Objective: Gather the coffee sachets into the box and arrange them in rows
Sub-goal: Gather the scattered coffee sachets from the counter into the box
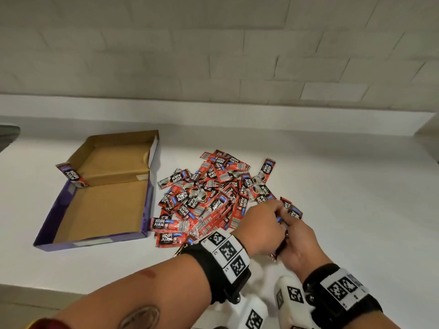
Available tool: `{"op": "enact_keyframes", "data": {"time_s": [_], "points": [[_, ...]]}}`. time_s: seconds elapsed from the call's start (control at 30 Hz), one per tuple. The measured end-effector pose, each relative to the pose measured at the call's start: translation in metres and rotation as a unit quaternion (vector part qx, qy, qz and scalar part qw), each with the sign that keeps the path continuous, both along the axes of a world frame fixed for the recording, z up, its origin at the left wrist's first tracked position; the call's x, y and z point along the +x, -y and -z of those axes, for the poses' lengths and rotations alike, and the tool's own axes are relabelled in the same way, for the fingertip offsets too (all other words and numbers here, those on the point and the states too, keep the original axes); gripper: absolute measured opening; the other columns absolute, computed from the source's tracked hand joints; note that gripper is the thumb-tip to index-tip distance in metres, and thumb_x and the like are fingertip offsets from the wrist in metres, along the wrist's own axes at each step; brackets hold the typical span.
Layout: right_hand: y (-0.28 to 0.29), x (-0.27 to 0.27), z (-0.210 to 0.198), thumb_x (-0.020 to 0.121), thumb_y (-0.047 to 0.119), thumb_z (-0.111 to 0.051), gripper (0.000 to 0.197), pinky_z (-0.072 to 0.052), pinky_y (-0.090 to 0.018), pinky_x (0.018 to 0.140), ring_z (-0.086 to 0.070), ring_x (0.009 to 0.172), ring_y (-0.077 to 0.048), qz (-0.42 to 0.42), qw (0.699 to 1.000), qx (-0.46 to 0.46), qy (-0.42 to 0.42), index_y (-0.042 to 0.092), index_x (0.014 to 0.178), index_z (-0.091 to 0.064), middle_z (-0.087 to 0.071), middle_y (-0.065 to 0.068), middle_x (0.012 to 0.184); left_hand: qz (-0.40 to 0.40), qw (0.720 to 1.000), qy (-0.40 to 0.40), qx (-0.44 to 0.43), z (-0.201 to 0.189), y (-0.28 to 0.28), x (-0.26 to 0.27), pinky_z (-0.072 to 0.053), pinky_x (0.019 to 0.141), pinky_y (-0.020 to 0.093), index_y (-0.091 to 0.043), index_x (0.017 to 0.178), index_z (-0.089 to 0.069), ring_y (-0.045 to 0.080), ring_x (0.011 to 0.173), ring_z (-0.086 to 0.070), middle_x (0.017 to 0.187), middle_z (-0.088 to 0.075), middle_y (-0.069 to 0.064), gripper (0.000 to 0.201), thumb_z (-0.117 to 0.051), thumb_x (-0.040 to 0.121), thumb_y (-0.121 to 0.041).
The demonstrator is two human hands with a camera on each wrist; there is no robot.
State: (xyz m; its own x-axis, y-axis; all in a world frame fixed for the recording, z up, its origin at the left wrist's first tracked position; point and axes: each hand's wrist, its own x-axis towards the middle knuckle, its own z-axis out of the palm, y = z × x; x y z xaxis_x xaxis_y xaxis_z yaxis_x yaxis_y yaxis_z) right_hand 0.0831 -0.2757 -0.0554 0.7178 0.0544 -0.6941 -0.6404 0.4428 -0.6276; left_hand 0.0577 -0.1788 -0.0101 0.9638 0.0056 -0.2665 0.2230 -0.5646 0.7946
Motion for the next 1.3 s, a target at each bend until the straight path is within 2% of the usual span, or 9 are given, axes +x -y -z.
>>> {"op": "enact_keyframes", "data": {"time_s": [0.17, 0.27, 0.37, 0.47, 0.63, 0.83, 1.0, 1.1, 1.3], "points": [[-0.005, 0.003, 0.006, 0.103, 0.016, -0.054, 0.022, -0.057, -0.041, 0.073, -0.073, 0.093, -0.031, 0.005, 1.0, -0.014, -0.007, 0.006, 0.116, -0.07, -0.076, -0.02, 0.105, 0.13, 0.99, -0.039, 0.046, -0.01, 0.0, -0.005, -0.039, 0.112, 0.032, -0.024, 0.161, -0.013, 0.027, 0.138, -0.045, 0.157, -0.038, 0.01, 0.088, -0.053, 0.087, 0.003], [-0.001, 0.008, 0.0, 0.102, 0.001, -0.05, 0.016, -0.055, -0.043, 0.069, -0.067, 0.078, -0.03, -0.002, 1.0, -0.029, 0.011, 0.003, 0.099, -0.066, -0.07, -0.02, 0.088, 0.162, 0.981, 0.048, 0.094, -0.023, -0.003, -0.006, -0.038, 0.113, 0.03, -0.018, 0.154, -0.035, 0.023, 0.139, -0.044, 0.157, -0.039, 0.005, 0.076, -0.057, 0.085, 0.006], [0.011, 0.018, 0.002, 0.1, 0.003, -0.057, 0.01, -0.059, -0.042, 0.059, -0.071, 0.065, -0.027, 0.01, 1.0, -0.017, -0.002, 0.006, 0.101, -0.066, -0.073, -0.014, 0.081, 0.096, 0.981, 0.131, 0.11, -0.028, -0.023, -0.001, -0.052, 0.089, 0.027, -0.024, 0.128, -0.061, 0.017, 0.104, -0.064, 0.121, -0.067, 0.0, 0.045, -0.062, 0.088, -0.005], [0.022, 0.024, 0.002, 0.094, 0.003, -0.067, 0.014, -0.059, -0.037, 0.049, -0.071, 0.053, -0.021, 0.024, 1.0, 0.003, -0.001, 0.01, 0.106, -0.067, -0.075, -0.007, 0.069, 0.008, 0.976, 0.051, 0.211, -0.011, -0.068, 0.01, -0.054, 0.087, 0.032, -0.017, 0.115, -0.063, 0.019, 0.098, -0.064, 0.113, -0.066, 0.003, 0.025, -0.065, 0.09, -0.015], [0.023, 0.023, -0.009, 0.088, -0.003, -0.07, 0.023, -0.063, -0.042, 0.059, -0.075, 0.064, -0.028, -0.031, 0.999, 0.024, 0.015, 0.008, 0.107, -0.067, -0.079, -0.016, 0.086, -0.016, 0.943, -0.1, 0.317, 0.03, -0.097, 0.005, -0.051, 0.099, 0.046, -0.012, 0.132, -0.044, 0.029, 0.117, -0.055, 0.126, -0.051, 0.01, 0.069, -0.081, 0.077, -0.033], [0.015, 0.025, -0.012, 0.087, -0.003, -0.066, 0.014, -0.059, -0.047, 0.078, -0.074, 0.07, -0.031, -0.036, 0.999, 0.033, 0.007, 0.006, 0.098, -0.063, -0.077, -0.02, 0.089, -0.047, 0.929, -0.147, 0.337, 0.028, -0.097, 0.008, -0.058, 0.078, 0.035, -0.01, 0.098, -0.062, 0.023, 0.086, -0.068, 0.091, -0.068, 0.003, 0.021, -0.075, 0.085, -0.021], [0.007, 0.028, -0.011, 0.088, -0.001, -0.066, 0.013, -0.062, -0.044, 0.07, -0.074, 0.069, -0.031, -0.046, 0.998, 0.039, 0.011, 0.004, 0.1, -0.065, -0.077, -0.022, 0.094, -0.088, 0.955, -0.127, 0.252, -0.02, -0.116, 0.0, -0.045, 0.047, 0.022, -0.016, 0.083, -0.066, 0.01, 0.062, -0.066, 0.075, -0.067, 0.0, 0.015, -0.076, 0.087, -0.026], [-0.001, 0.03, -0.009, 0.088, -0.003, -0.066, 0.023, -0.061, -0.04, 0.053, -0.073, 0.07, -0.034, -0.05, 0.998, 0.046, 0.014, 0.003, 0.11, -0.064, -0.076, -0.023, 0.102, -0.141, 0.986, -0.052, 0.076, -0.062, -0.113, -0.005, -0.043, 0.055, 0.024, -0.016, 0.08, -0.067, 0.009, 0.061, -0.062, 0.073, -0.069, -0.001, 0.021, -0.085, 0.079, -0.026], [-0.03, 0.031, -0.015, 0.088, 0.002, -0.063, 0.04, -0.052, -0.065, 0.097, -0.071, 0.104, -0.046, -0.057, 0.996, 0.06, 0.044, 0.002, 0.127, -0.065, -0.071, -0.029, 0.116, -0.128, 0.966, -0.077, -0.209, -0.084, -0.07, -0.004, -0.046, 0.045, 0.018, -0.013, 0.075, -0.06, 0.007, 0.05, -0.063, 0.058, -0.067, -0.004, 0.025, -0.083, 0.077, -0.003]]}}
